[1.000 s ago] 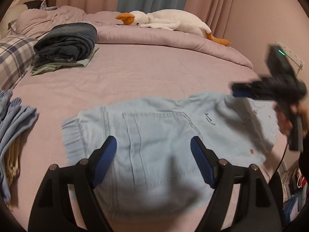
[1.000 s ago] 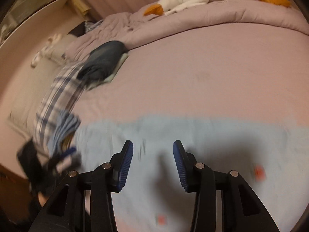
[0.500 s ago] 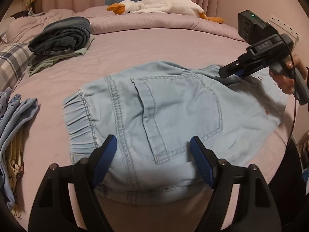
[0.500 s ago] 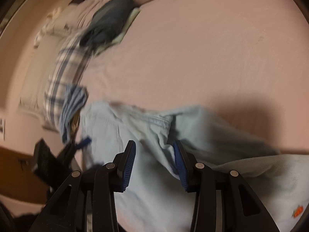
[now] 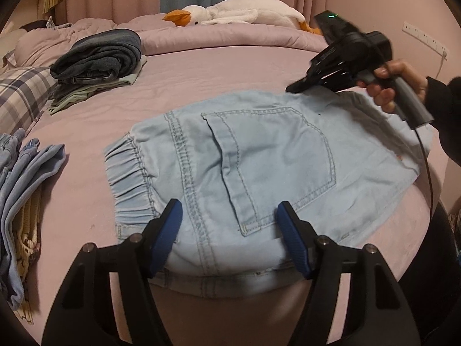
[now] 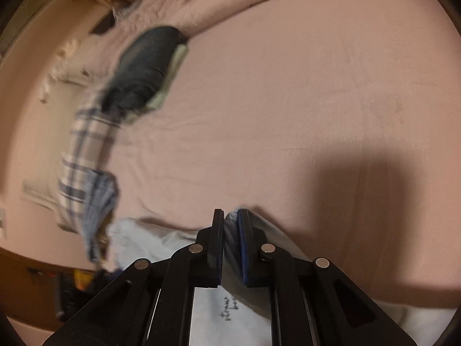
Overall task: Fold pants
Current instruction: 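Smooth the folded jeans flat with both tools near the back pocket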
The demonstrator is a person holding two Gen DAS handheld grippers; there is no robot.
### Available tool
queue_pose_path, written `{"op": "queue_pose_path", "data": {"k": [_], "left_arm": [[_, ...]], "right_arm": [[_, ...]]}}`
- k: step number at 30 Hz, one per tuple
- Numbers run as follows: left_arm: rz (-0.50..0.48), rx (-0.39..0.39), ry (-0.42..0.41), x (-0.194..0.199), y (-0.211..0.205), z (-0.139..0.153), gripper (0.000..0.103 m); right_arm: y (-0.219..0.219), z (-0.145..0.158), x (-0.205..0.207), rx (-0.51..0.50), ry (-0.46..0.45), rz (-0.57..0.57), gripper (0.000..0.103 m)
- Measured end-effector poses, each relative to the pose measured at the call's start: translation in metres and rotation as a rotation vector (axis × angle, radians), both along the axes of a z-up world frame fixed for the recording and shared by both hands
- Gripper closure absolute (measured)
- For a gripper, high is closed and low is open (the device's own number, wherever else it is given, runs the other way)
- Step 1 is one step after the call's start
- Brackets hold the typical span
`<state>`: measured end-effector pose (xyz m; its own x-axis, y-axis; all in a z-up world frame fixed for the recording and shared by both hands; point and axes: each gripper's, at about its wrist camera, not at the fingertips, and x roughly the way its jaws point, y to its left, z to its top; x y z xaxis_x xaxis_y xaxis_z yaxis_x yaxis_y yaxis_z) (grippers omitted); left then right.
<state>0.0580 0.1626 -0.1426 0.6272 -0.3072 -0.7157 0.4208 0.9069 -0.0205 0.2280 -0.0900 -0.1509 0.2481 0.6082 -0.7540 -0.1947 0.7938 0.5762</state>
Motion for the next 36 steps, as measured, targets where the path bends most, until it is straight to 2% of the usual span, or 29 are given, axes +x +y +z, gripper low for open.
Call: {"op": "queue_pose_path", "data": {"k": [1,3,5,7,10,13,17,20,21,24,27,30,32,33,36], "left_arm": [[0.001,0.008,-0.002,-0.002,0.000,0.000,0.034],[0.009,0.026,-0.003,-0.007,0.000,0.003,0.035],[0.022,0.041,-0.001,-0.014,0.001,0.009,0.035],[0.041,0.004,0.018,-0.017,0.006,0.019,0.035],[0.072,-0.100,0.020,-0.011,0.008,0.032,0.031],[0.049,-0.148,0.020,-0.001,-0.013,0.036,0.029],[-0.003,-0.088,0.071,0.012,-0.059,0.021,0.029],[-0.017,0.068,0.131,0.012,-0.082,-0.003,0.029],[-0.033,0.069,0.111,0.006,-0.081,-0.002,0.028],[-0.071,0.052,0.120,-0.016,-0.065,0.001,0.028],[-0.076,0.001,0.126,-0.029,-0.044,0.012,0.028],[-0.006,-0.004,0.059,-0.020,-0.032,0.030,0.027],[0.038,-0.017,0.040,-0.003,-0.029,0.039,0.026],[0.055,-0.026,0.032,0.009,-0.030,0.043,0.026],[0.098,-0.002,-0.012,0.041,-0.038,0.044,0.024]], "right_arm": [[0.004,-0.004,0.002,-0.050,-0.002,0.001,0.092],[0.002,-0.005,0.004,-0.062,-0.027,-0.042,0.092],[-0.012,0.010,0.001,-0.112,-0.112,-0.133,0.092],[-0.028,0.026,-0.008,-0.114,-0.178,-0.179,0.092],[-0.033,0.056,-0.047,-0.110,-0.296,-0.119,0.092],[-0.021,0.060,-0.091,-0.153,-0.326,-0.009,0.091],[-0.009,0.040,-0.145,-0.292,-0.338,0.118,0.091],[0.005,0.015,-0.177,-0.474,-0.340,0.173,0.091],[0.007,0.009,-0.185,-0.500,-0.334,0.183,0.090],[0.007,0.007,-0.224,-0.567,-0.422,0.215,0.090],[-0.010,0.015,-0.238,-0.535,-0.410,0.219,0.087],[-0.022,0.030,-0.231,-0.443,-0.385,0.183,0.082],[-0.021,0.039,-0.222,-0.357,-0.409,0.155,0.076],[-0.021,0.041,-0.218,-0.358,-0.424,0.136,0.071],[-0.011,0.037,-0.197,-0.361,-0.439,0.076,0.071]]}}
